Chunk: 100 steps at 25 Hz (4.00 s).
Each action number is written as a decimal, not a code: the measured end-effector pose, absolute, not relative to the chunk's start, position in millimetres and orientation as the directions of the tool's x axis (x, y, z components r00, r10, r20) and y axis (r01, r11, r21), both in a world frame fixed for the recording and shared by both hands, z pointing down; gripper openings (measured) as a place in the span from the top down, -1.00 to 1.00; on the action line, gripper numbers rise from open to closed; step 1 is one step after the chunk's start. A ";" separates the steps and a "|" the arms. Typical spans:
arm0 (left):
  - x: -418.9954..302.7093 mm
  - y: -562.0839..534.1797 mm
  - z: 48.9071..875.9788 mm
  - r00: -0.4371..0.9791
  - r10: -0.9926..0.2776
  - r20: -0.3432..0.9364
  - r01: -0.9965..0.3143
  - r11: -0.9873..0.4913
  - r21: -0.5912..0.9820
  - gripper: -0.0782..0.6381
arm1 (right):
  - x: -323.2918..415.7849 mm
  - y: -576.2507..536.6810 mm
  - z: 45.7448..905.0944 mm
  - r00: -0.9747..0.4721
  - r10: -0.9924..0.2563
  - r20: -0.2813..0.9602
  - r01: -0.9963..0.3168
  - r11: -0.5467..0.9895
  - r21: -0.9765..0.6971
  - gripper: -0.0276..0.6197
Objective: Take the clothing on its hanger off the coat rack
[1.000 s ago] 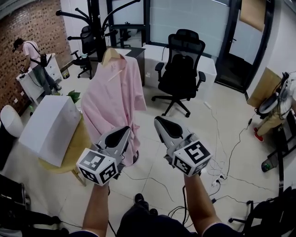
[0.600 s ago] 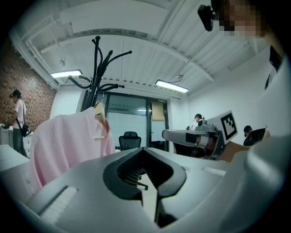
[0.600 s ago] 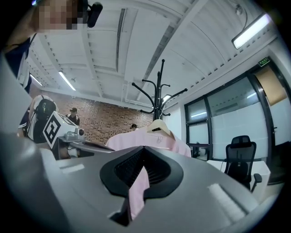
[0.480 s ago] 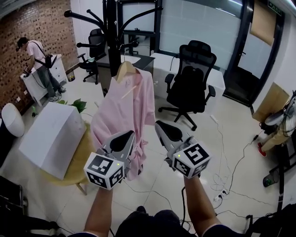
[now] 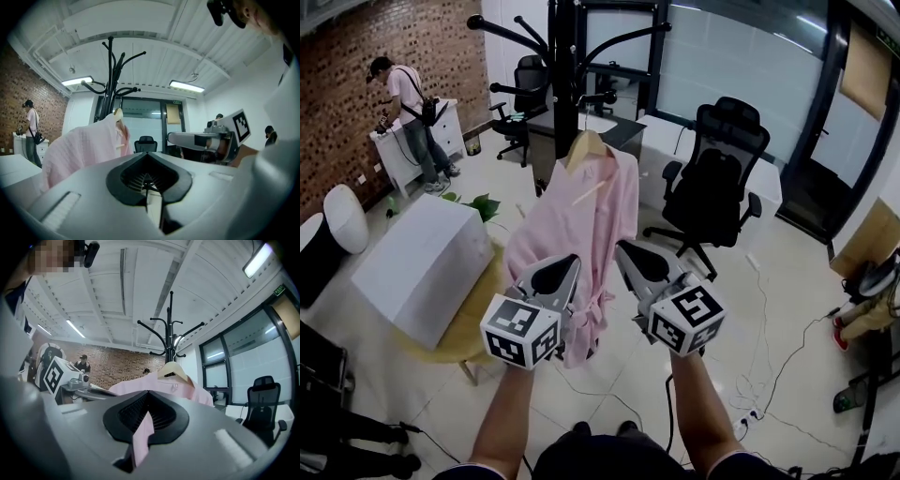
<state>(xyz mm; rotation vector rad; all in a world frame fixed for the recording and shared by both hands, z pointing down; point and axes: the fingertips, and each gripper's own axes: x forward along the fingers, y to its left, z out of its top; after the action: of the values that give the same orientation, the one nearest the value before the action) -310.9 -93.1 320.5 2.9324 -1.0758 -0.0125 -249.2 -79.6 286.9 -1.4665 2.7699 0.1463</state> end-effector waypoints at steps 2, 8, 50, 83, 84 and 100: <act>-311.7 -94.5 320.8 0.750 -0.661 0.001 -0.661 -0.750 0.018 0.75 | -251.4 -77.5 286.9 -0.583 -0.811 -0.039 -0.811 0.579 0.090 0.91; -306.2 -110.8 312.3 0.714 -0.700 0.002 -0.699 -0.713 -0.051 0.75 | -242.1 -79.7 287.5 -0.593 -0.805 -0.022 -0.803 0.590 0.081 0.91; -326.3 -250.1 303.3 0.393 -0.817 0.421 -0.677 -0.567 -0.469 0.66 | -188.8 -78.6 286.4 -0.583 -0.809 -0.076 -0.812 0.583 0.028 0.91; -226.7 -239.7 285.6 0.508 -0.715 0.480 -0.533 -0.699 -0.477 0.68 | -109.8 -60.6 292.1 -0.437 -0.898 -0.054 -0.900 0.436 0.017 0.91; -218.7 -237.8 288.4 0.514 -0.709 0.484 -0.526 -0.706 -0.475 0.68 | -103.6 -58.4 293.4 -0.428 -0.902 -0.053 -0.904 0.427 0.014 0.91; -78.2 -208.9 310.8 0.598 -0.640 0.483 -0.445 -0.766 -0.464 0.68 | 19.2 -15.4 298.9 -0.325 -0.944 -0.056 -0.946 0.325 0.018 0.91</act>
<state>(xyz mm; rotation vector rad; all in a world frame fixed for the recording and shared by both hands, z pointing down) -78.2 -208.9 310.8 3.0679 -1.0708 1.1347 19.2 -15.4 298.9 -1.8039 2.5283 0.0731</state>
